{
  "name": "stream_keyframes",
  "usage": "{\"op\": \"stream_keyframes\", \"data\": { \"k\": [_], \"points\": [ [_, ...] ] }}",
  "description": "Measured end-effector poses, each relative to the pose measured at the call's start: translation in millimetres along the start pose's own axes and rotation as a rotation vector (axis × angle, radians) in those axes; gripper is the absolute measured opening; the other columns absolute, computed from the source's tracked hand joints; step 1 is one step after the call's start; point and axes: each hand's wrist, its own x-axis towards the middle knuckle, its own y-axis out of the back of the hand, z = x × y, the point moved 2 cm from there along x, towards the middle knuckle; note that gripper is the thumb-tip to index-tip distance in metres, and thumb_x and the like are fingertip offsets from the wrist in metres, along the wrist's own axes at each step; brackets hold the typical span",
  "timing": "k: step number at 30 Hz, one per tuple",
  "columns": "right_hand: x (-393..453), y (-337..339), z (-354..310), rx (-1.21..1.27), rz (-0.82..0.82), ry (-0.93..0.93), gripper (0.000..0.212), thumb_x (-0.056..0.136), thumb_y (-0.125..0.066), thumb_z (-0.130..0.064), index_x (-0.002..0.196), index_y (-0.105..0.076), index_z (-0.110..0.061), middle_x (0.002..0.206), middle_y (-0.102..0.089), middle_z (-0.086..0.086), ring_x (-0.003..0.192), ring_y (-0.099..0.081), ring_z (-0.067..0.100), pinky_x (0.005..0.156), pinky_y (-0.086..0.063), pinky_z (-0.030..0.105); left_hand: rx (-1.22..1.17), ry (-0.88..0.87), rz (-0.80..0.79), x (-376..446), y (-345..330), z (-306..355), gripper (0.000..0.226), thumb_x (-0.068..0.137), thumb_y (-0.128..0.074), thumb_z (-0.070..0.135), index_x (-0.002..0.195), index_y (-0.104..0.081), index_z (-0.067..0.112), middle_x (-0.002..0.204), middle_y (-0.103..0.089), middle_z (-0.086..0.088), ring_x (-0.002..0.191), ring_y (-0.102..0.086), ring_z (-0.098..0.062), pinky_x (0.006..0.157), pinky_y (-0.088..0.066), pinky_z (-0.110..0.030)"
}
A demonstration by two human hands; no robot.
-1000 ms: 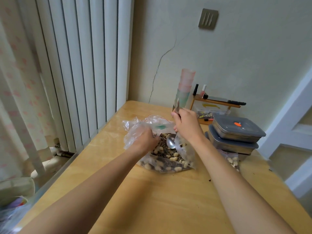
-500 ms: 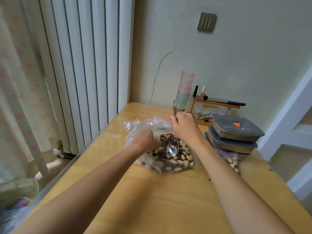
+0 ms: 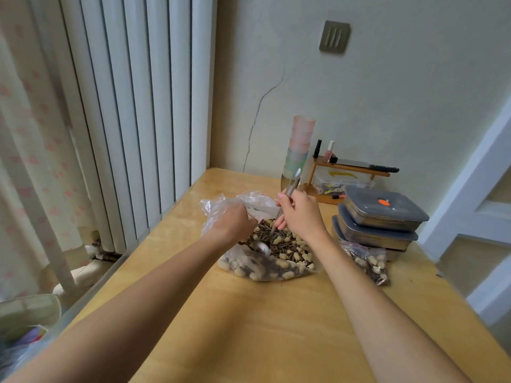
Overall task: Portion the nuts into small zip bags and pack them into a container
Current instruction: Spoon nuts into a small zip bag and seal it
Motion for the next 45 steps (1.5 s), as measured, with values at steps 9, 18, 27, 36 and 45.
{"op": "stream_keyframes", "data": {
  "k": [9,18,27,36,45],
  "points": [
    [-4,-11,15,0.368,-0.026,-0.459,0.025,0.108,-0.050,-0.020,0.104,-0.064,0.001,0.073,-0.075,0.015,0.061,-0.076,0.023,0.050,-0.054,0.020,0.056,-0.067,0.004,5,-2,1,0.036,0.098,-0.060,0.027,0.126,-0.059,0.005,0.059,-0.046,0.003,0.048,-0.043,-0.008,0.043,-0.032,-0.022],
    [11,27,28,0.248,0.224,-0.469,0.027,0.109,-0.047,-0.024,0.098,-0.064,-0.005,0.077,-0.075,0.012,0.054,-0.074,0.018,0.043,-0.048,0.015,0.135,-0.075,-0.098,12,-11,-15,0.038,0.091,-0.069,0.034,0.108,-0.067,0.001,0.100,-0.072,-0.014,0.082,-0.065,-0.023,0.077,-0.057,-0.039],
    [18,51,31,0.168,0.338,-0.449,0.028,0.109,-0.046,-0.025,0.098,-0.064,-0.007,0.073,-0.074,0.011,0.048,-0.070,0.013,0.044,-0.049,0.013,0.167,-0.197,-0.166,14,-26,-2,0.033,0.092,-0.069,0.046,0.116,-0.063,0.024,0.092,-0.071,-0.002,0.075,-0.064,-0.015,0.067,-0.056,-0.028],
    [12,34,59,0.309,0.238,-0.560,0.030,0.109,-0.048,-0.026,0.098,-0.064,-0.003,0.072,-0.075,0.015,0.060,-0.076,0.025,0.077,-0.064,0.040,0.118,-0.177,-0.137,12,-32,-8,0.024,0.095,-0.062,0.047,0.086,-0.068,0.025,0.086,-0.061,0.012,0.080,-0.059,-0.013,0.069,-0.045,-0.028],
    [21,59,56,0.271,0.377,-0.584,0.026,0.107,-0.045,-0.022,0.099,-0.064,-0.006,0.073,-0.074,0.014,0.053,-0.070,0.020,0.063,-0.057,0.027,0.016,-0.217,-0.200,15,-32,-15,0.028,0.092,-0.071,0.026,0.117,-0.064,0.014,0.092,-0.067,0.006,0.071,-0.057,-0.005,0.058,-0.041,-0.014]
  ]
}}
